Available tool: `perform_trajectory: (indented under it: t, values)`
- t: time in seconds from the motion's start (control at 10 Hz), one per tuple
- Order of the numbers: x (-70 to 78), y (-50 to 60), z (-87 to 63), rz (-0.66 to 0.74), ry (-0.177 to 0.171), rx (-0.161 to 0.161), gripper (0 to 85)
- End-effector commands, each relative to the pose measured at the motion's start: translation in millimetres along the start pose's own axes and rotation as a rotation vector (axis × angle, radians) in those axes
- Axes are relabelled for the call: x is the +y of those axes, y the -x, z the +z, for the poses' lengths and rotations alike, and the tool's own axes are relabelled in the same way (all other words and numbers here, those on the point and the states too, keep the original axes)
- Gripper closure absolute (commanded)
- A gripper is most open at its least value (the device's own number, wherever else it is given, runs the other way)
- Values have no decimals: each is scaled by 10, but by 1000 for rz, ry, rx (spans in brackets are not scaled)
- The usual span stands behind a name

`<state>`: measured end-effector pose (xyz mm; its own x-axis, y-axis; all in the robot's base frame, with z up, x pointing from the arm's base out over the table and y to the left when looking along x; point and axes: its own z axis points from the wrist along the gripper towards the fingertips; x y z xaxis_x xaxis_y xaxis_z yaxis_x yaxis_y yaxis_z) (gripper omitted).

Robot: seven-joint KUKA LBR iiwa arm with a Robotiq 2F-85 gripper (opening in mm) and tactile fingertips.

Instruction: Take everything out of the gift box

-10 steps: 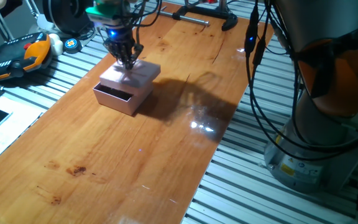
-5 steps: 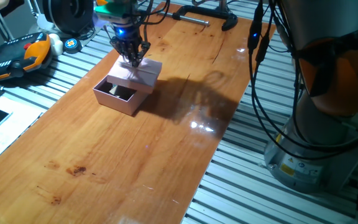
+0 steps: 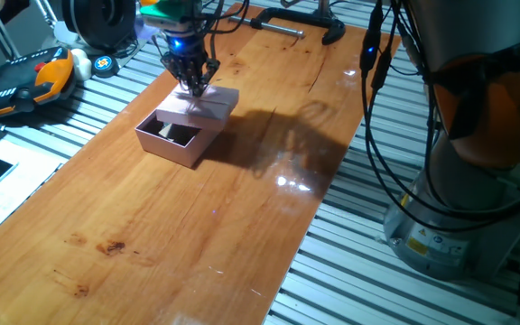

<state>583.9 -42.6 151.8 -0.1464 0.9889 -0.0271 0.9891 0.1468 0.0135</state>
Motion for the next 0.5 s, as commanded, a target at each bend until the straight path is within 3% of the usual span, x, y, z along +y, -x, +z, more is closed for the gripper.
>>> perform_trajectory:
  t: [0.0, 0.2, 0.4]
  values:
    - [1, -2, -1, 1, -4, -5, 840]
    - [1, -2, -1, -33, 12, -9, 840]
    - [13, 38, 2, -25, 21, 6, 840]
